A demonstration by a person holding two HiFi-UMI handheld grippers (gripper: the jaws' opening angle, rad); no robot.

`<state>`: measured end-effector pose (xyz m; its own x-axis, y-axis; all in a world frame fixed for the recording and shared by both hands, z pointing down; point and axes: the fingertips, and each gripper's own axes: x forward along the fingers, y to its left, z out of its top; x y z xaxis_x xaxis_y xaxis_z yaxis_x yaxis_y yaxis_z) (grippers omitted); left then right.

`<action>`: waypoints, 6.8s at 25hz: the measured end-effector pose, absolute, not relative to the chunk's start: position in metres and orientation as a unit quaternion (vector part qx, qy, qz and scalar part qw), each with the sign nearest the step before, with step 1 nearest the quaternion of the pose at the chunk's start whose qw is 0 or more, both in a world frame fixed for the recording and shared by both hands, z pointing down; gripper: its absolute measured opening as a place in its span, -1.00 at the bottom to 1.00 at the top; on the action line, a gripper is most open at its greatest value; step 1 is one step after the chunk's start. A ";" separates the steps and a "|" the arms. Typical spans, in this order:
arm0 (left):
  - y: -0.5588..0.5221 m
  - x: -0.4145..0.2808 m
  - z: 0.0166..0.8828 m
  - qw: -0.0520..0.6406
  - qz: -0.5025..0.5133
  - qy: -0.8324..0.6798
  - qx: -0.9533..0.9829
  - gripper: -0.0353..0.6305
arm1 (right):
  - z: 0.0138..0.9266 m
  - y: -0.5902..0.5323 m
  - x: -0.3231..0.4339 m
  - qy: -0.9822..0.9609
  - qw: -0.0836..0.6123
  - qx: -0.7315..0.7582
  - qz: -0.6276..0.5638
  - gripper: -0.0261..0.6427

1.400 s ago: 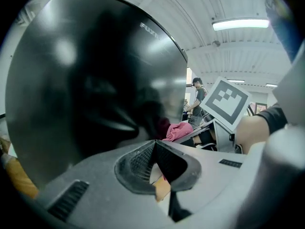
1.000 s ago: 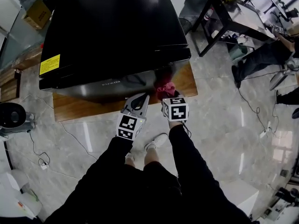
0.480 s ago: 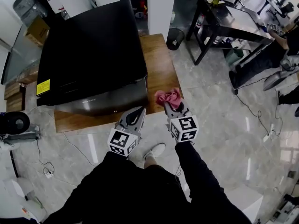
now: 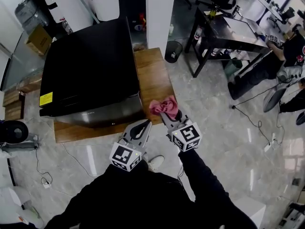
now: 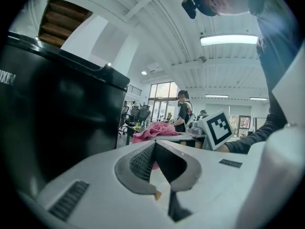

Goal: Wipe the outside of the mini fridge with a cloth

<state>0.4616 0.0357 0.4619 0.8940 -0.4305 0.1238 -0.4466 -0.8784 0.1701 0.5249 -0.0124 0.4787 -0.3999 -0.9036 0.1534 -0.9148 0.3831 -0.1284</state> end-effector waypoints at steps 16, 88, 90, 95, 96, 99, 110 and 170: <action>0.001 0.501 0.464 0.116 0.046 -0.229 0.965 -0.88 | 0.429 -0.103 0.534 -0.877 -0.014 0.478 0.049 -0.63; -0.102 0.580 0.459 0.059 0.006 -0.519 0.853 -0.88 | 0.416 -0.255 0.608 -0.938 -0.033 0.345 0.000 -0.64; -0.081 0.569 0.468 0.067 0.009 -0.513 0.856 -0.88 | 0.432 -0.222 0.603 -0.935 -0.024 0.352 0.016 -0.64; -0.029 0.543 0.490 0.072 0.021 -0.504 0.861 -0.88 | 0.480 -0.140 0.579 -0.930 0.004 0.365 0.052 -0.64; -0.021 0.537 0.494 0.071 0.022 -0.503 0.861 -0.88 | 0.489 -0.127 0.573 -0.929 0.010 0.365 0.056 -0.64; -0.003 0.524 0.503 0.068 0.026 -0.500 0.863 -0.88 | 0.514 -0.098 0.560 -0.928 0.026 0.367 0.066 -0.64; -0.010 0.514 0.558 0.074 0.051 -0.530 0.843 -0.88 | 0.584 -0.087 0.530 -0.934 0.052 0.338 0.101 -0.64; -0.185 0.581 0.528 0.137 0.005 -0.568 0.811 -0.88 | 0.562 -0.357 0.567 -0.964 0.071 0.254 0.036 -0.64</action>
